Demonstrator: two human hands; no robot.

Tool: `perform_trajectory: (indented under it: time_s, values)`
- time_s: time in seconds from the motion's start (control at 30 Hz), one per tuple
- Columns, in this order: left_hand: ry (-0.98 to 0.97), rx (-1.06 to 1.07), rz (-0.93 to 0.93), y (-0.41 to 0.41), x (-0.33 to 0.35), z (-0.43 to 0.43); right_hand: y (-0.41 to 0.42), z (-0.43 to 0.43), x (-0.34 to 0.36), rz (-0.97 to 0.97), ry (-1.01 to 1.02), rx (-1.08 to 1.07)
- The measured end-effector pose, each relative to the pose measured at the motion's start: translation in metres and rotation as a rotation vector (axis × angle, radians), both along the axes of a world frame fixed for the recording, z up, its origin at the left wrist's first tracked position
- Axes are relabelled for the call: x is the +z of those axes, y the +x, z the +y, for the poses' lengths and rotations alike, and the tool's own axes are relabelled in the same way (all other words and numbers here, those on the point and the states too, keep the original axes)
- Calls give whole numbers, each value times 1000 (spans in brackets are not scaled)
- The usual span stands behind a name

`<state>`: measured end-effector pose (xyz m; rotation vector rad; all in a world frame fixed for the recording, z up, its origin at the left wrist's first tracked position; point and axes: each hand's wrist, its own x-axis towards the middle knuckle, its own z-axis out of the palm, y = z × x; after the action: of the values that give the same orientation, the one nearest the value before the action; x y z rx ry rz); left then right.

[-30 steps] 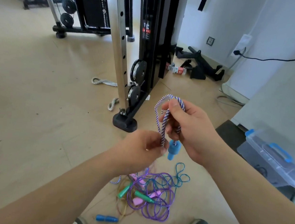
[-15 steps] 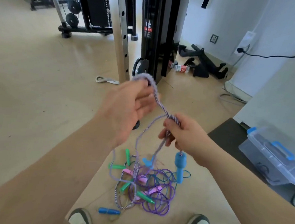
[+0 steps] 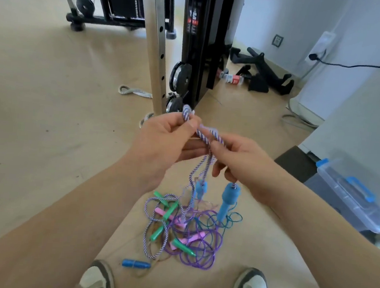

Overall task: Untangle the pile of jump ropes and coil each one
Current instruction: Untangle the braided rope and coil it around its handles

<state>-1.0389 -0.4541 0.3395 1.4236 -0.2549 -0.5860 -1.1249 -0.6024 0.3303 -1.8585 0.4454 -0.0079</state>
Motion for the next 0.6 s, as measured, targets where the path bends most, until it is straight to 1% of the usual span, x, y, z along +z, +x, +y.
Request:
perform_trajectory:
  time_s: [0.07,0.1,0.17,0.2,0.23,0.27,0.33,0.37,0.43,0.5,0.57,0.6]
  values:
    - [-254,40,246,6,10,0,-4,3,-9,107,81,123]
    - [-356,62,331,10,13,1,-5,3,-13,139,73,157]
    - [-505,107,435,17,19,2,-5,4,-20,187,-63,181]
    - [-523,114,449,22,19,4,-4,3,-25,204,-138,166]
    - [-489,107,443,25,18,6,-4,2,-28,211,-186,128]
    - [-415,90,427,26,16,7,-3,1,-29,200,-202,75]
    - [-216,6,411,24,9,10,0,1,-26,123,-177,-27]
    - [-148,-54,414,22,7,10,1,1,-22,63,-143,-72]
    - [-102,-165,376,16,9,11,2,3,-13,-48,-94,-135]
    - [-85,-261,276,10,11,12,1,3,-5,-88,-89,-151]
    - [-14,-259,180,5,7,11,-1,2,-2,-73,-72,-140]
    - [34,-205,150,5,2,10,-2,1,-2,-50,-60,-138]
